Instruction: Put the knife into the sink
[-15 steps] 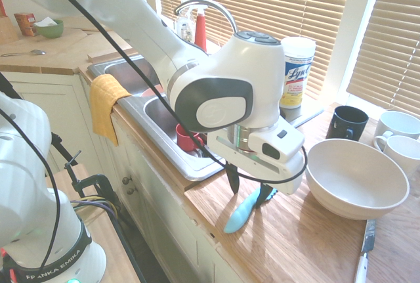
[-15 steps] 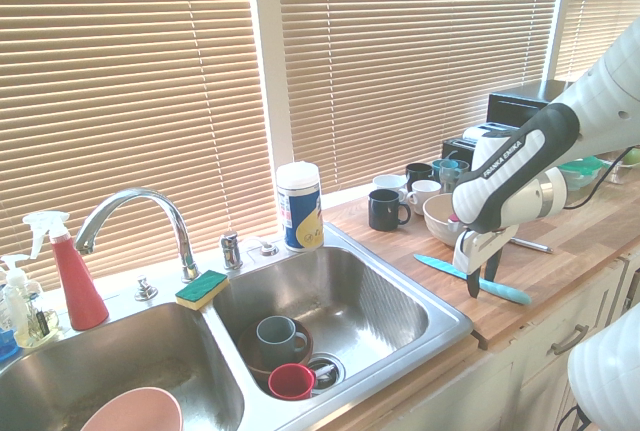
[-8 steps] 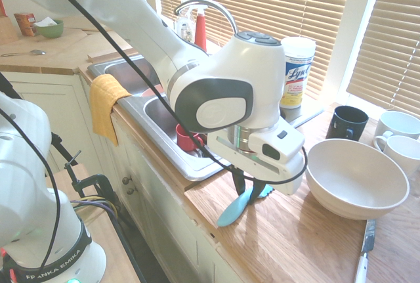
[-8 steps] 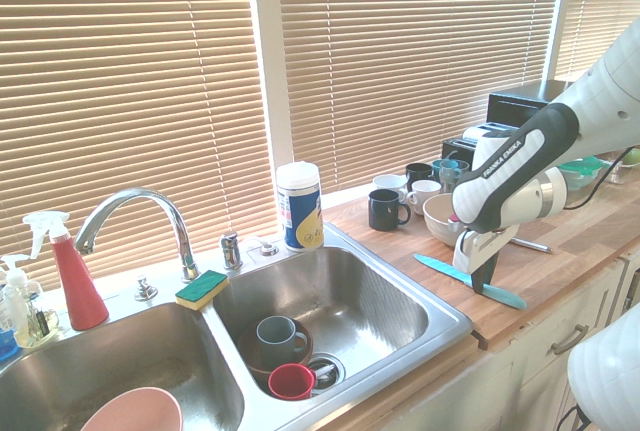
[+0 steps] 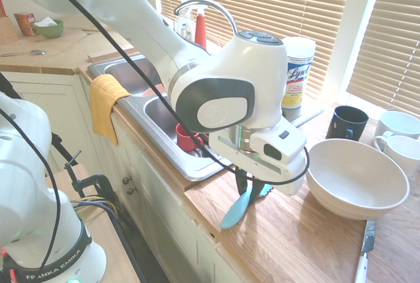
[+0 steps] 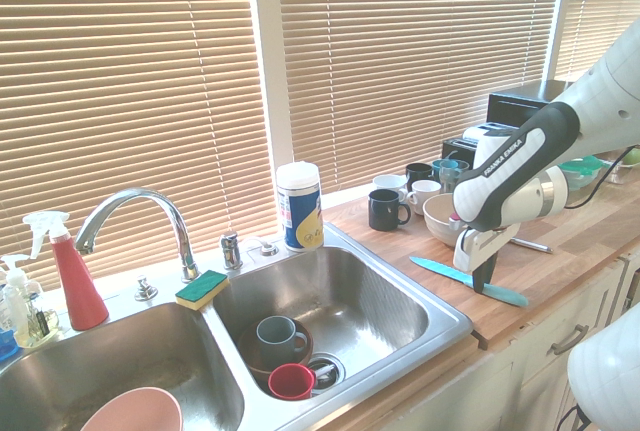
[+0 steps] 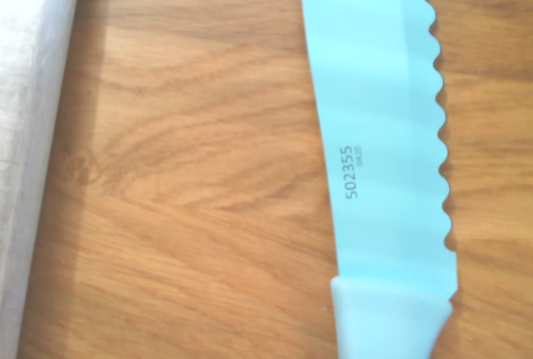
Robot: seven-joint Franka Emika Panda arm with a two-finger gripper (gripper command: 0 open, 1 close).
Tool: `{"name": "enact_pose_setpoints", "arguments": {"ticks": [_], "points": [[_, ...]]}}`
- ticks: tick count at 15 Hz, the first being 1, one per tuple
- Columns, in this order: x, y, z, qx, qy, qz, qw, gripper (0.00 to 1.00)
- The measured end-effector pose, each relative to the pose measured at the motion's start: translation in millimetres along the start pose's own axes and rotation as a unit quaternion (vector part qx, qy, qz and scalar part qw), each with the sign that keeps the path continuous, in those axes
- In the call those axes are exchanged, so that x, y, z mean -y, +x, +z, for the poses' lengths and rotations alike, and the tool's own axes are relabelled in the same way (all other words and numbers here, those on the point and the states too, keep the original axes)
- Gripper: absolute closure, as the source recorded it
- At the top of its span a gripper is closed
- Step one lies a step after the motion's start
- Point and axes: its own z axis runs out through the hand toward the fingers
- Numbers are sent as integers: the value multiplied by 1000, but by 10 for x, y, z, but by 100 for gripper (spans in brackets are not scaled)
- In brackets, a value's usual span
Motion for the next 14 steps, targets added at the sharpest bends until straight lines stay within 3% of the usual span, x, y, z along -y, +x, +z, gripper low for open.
{"name": "enact_pose_setpoints", "arguments": {"ticks": [9,14], "points": [[268,-8,-998,-40,52,-1,998,100],[1163,-352,-1228,-59,49,-6,997,100]]}}
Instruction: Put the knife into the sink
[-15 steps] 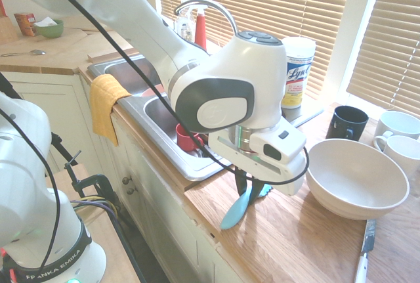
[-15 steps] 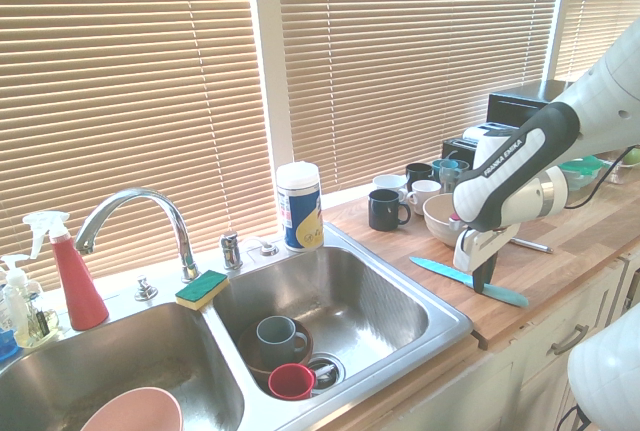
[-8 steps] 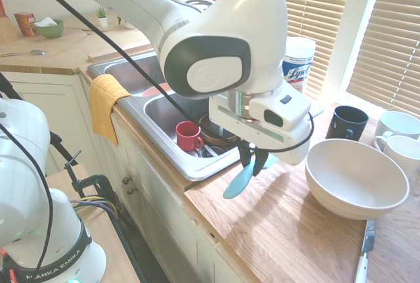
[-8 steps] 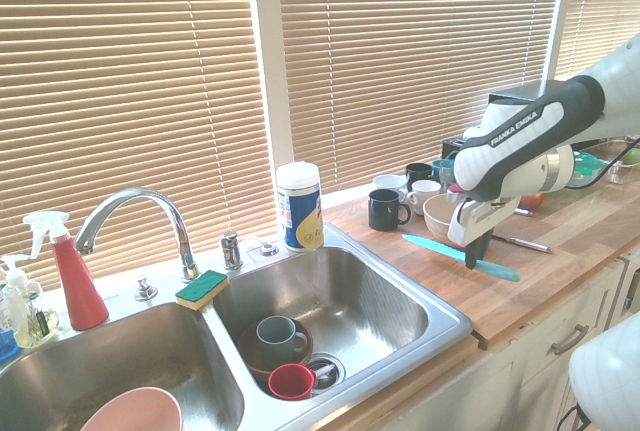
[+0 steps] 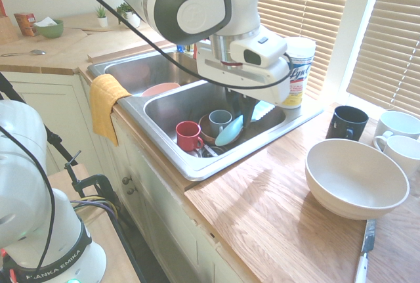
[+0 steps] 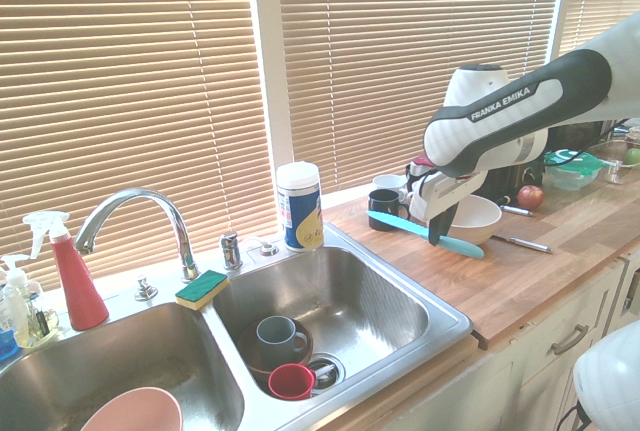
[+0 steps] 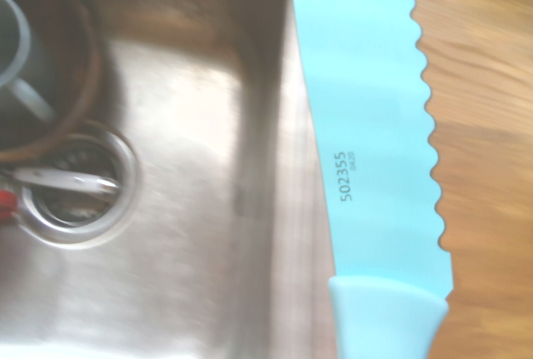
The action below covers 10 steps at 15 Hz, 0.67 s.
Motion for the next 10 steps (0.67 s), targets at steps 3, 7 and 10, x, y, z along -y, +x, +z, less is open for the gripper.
{"name": "enact_pose_setpoints", "arguments": {"ticks": [3,7,10], "points": [[721,-412,-8,-13,-7,25,1000,100],[1368,-819,371,-22,-9,63,998,100],[1651,-1014,874,-18,-13,80,997,100]]}}
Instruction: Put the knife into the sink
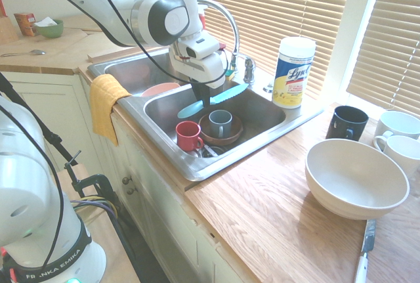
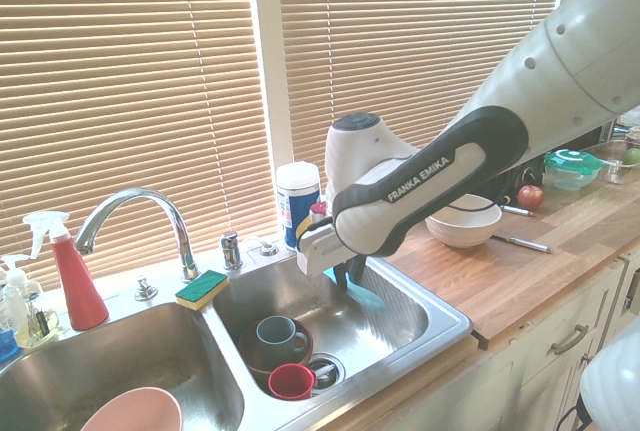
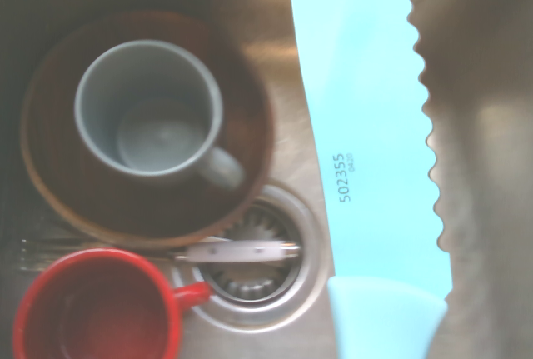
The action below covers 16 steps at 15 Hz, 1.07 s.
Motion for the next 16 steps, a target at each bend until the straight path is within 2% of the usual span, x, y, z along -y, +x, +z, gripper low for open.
{"name": "enact_pose_setpoints", "arguments": {"ticks": [4,11,12,16], "points": [[116,-60,571,5,-14,16,1000,100],[-29,-274,1404,34,-36,36,998,100],[-61,-292,1498,40,-38,39,998,0],[-113,-341,1692,55,-40,47,997,0]]}}
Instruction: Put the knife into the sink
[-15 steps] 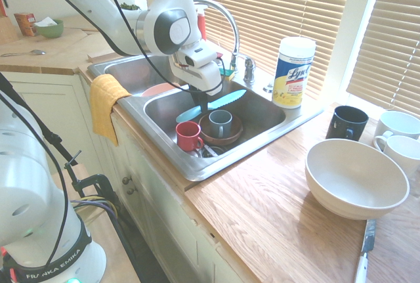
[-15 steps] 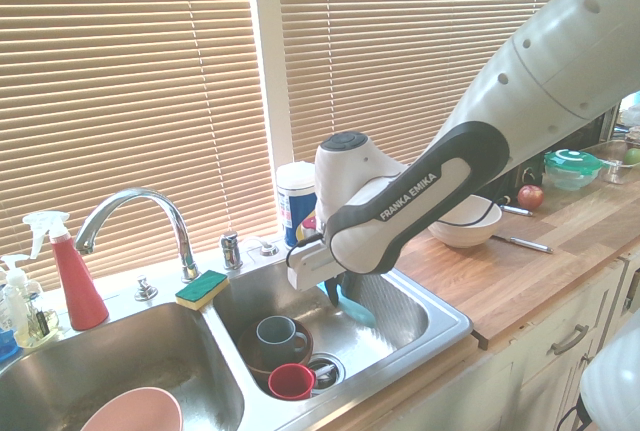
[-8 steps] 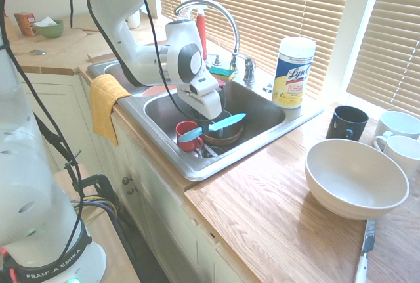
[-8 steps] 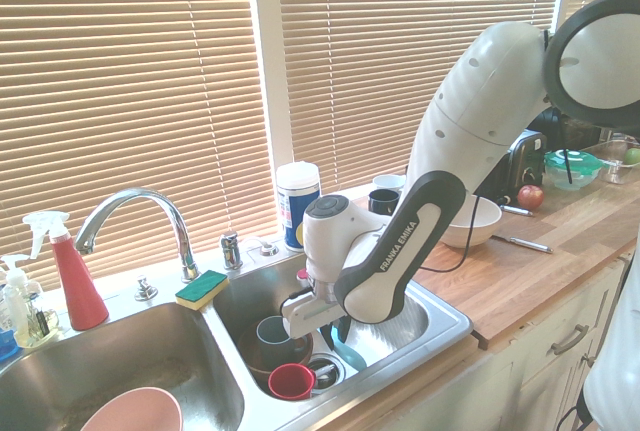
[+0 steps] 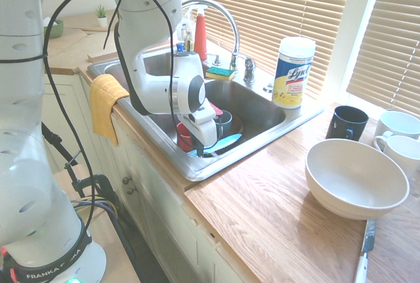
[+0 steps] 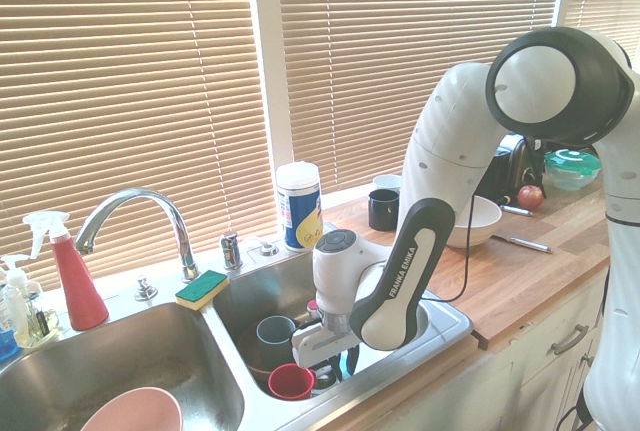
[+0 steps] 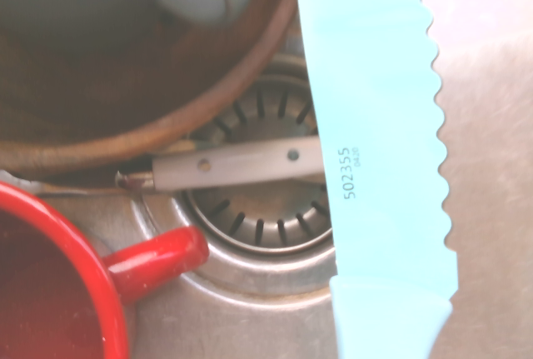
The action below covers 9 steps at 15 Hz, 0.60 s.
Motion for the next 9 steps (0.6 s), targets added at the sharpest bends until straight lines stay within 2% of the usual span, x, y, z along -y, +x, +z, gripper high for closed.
{"name": "enact_pose_setpoints", "arguments": {"ticks": [9], "points": [[16,25,16,4,13,5,1000,0]]}}
